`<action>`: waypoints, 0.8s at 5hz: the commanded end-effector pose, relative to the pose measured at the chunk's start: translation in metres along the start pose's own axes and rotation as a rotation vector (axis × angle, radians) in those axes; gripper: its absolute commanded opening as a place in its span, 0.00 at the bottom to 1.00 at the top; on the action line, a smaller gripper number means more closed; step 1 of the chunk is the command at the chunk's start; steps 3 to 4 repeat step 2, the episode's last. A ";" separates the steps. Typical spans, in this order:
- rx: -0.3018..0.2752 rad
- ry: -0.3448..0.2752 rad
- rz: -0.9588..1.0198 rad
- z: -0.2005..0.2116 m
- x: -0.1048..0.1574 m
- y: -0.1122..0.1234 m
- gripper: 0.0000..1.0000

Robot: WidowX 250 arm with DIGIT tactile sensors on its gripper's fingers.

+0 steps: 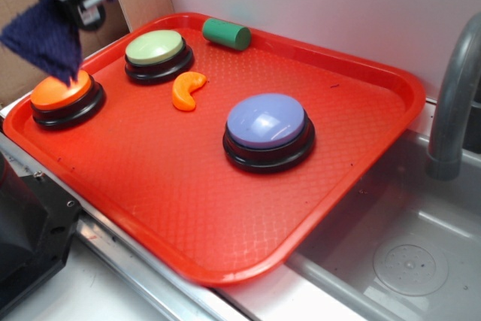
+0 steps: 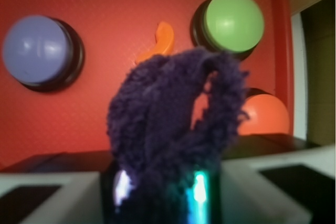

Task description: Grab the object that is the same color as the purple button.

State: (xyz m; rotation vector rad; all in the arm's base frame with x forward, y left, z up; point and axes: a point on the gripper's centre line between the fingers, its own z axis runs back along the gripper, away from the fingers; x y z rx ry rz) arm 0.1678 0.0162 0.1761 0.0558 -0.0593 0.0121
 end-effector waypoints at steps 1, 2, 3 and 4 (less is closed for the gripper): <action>0.051 -0.008 -0.004 0.012 0.014 -0.010 0.00; 0.044 -0.016 -0.009 0.003 0.013 -0.009 0.00; 0.044 -0.016 -0.009 0.003 0.013 -0.009 0.00; 0.044 -0.016 -0.009 0.003 0.013 -0.009 0.00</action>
